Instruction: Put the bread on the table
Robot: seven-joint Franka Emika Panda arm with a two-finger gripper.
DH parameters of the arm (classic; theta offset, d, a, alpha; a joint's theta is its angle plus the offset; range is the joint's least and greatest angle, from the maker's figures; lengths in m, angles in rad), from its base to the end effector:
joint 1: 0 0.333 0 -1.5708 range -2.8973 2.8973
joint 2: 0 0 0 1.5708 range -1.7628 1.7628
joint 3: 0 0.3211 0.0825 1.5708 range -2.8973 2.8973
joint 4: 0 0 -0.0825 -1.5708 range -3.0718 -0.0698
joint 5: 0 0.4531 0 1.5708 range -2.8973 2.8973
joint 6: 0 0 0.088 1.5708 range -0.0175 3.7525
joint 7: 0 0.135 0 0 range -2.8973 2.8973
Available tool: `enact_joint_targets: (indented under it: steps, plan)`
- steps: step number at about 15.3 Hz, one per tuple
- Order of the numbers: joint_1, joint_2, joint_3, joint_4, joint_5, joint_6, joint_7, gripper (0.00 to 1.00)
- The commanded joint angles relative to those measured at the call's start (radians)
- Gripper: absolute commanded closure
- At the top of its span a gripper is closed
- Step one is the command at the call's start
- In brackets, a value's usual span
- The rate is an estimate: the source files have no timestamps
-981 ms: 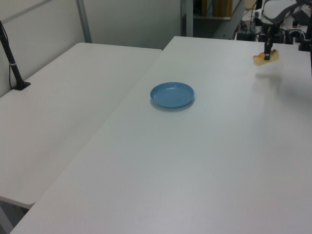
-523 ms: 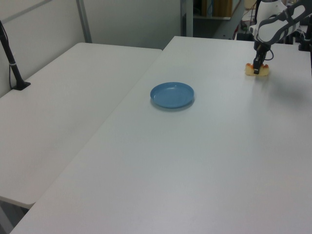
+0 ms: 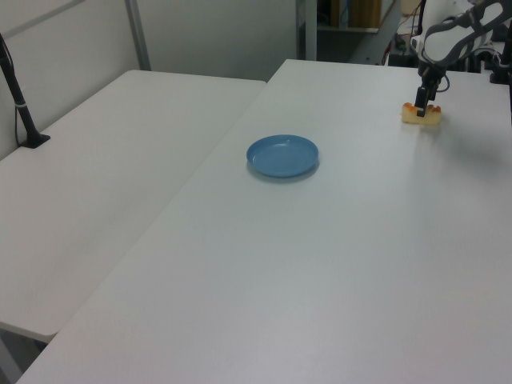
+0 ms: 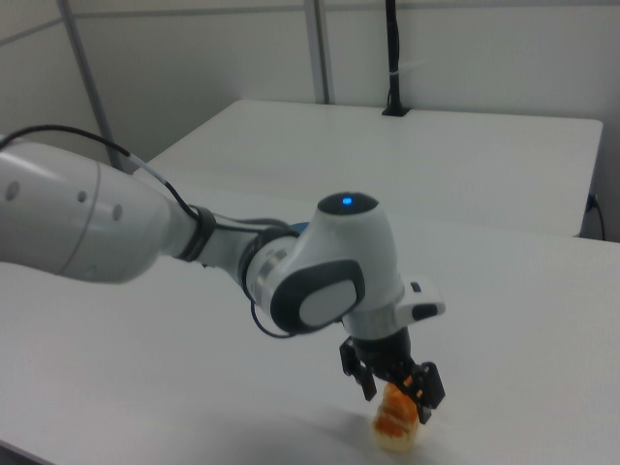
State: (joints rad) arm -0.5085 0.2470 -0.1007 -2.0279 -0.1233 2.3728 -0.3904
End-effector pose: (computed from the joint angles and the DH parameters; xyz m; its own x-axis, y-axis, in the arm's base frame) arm 0.5379 -0.3794 0.2691 0.9911 -0.1267 0.0406 -0.1313 -0.9808 0.1445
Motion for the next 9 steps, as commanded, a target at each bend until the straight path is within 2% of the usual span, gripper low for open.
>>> enact_joint_targets:
  steps: [1,4,7,9]
  plan:
    - [0.015,-0.1,0.012,0.075,0.042,-0.209,0.028,0.0]
    - [0.033,-0.144,0.033,0.22,0.144,-0.435,0.059,0.0]
    - [0.071,-0.212,0.033,0.305,0.177,-0.573,0.197,0.0]
    - [0.143,-0.253,0.032,0.318,0.175,-0.616,0.319,0.0]
